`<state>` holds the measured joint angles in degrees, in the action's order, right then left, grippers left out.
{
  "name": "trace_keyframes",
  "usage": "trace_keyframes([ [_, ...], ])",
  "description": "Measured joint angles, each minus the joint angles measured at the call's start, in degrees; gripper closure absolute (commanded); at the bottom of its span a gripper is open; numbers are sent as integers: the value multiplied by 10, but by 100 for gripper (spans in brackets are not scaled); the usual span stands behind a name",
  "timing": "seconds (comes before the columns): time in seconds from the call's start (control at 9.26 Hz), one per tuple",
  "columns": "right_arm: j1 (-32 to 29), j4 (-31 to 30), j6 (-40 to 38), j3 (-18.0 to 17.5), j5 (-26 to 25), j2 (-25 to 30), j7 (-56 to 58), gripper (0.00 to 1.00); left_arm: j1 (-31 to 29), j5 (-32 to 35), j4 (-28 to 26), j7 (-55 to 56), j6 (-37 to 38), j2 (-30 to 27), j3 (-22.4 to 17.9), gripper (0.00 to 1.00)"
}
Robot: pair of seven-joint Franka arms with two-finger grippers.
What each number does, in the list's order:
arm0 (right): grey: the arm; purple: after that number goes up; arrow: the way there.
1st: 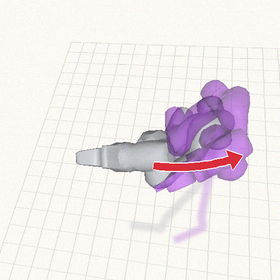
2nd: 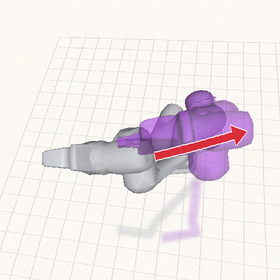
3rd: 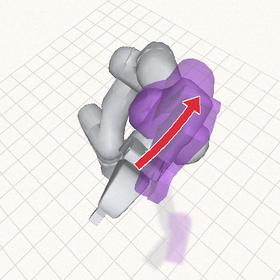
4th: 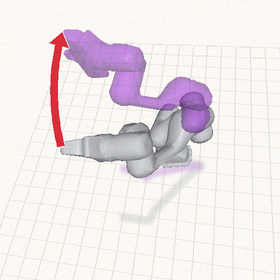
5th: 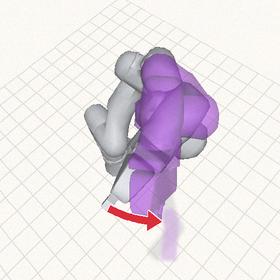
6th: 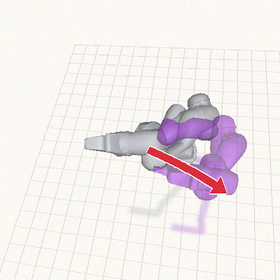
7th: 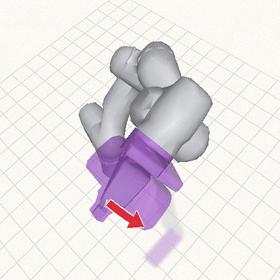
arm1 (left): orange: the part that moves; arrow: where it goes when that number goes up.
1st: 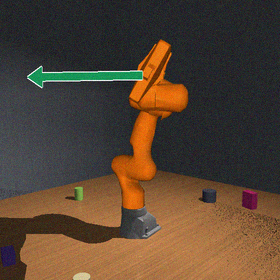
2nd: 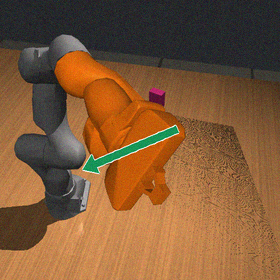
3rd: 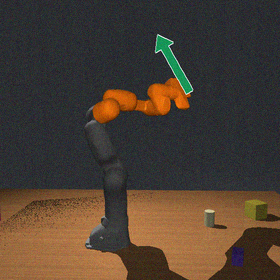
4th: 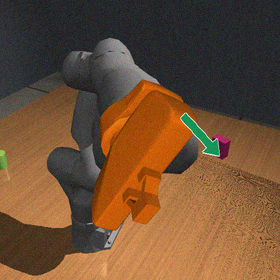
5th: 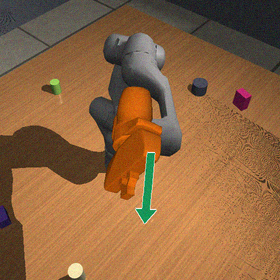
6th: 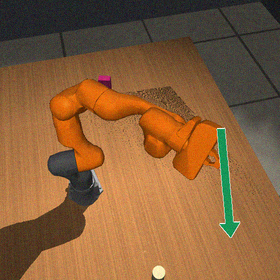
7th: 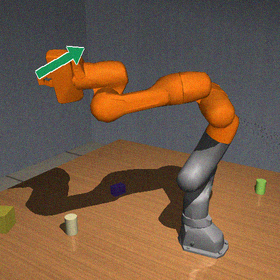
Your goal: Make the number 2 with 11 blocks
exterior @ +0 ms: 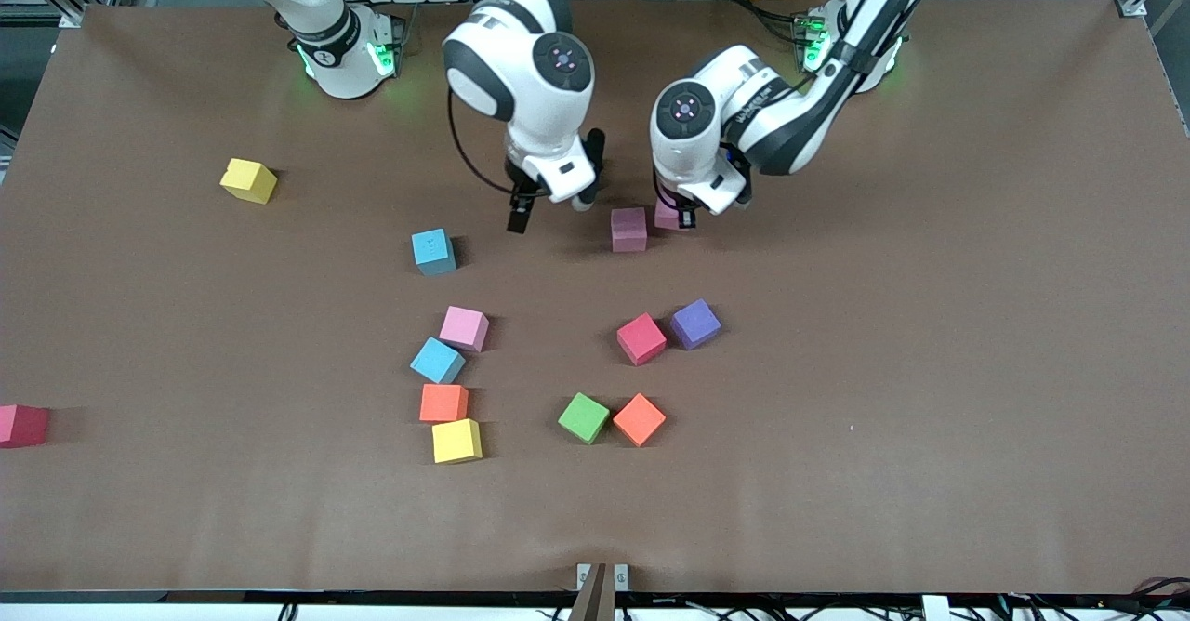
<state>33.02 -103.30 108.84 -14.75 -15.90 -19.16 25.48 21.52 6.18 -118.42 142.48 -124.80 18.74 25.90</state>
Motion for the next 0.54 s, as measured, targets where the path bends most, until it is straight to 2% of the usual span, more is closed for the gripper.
trace_keyframes([
  [0.22, -1, 4, -2, 56, 21, 5, 0, 0, 1, -21, 1, 15, -2, -1, 26, 100],
  [0.54, -4, 9, -2, 186, 124, 5, -4, 0, 23, -32, 15, 57, -24, 17, 33, 100],
])
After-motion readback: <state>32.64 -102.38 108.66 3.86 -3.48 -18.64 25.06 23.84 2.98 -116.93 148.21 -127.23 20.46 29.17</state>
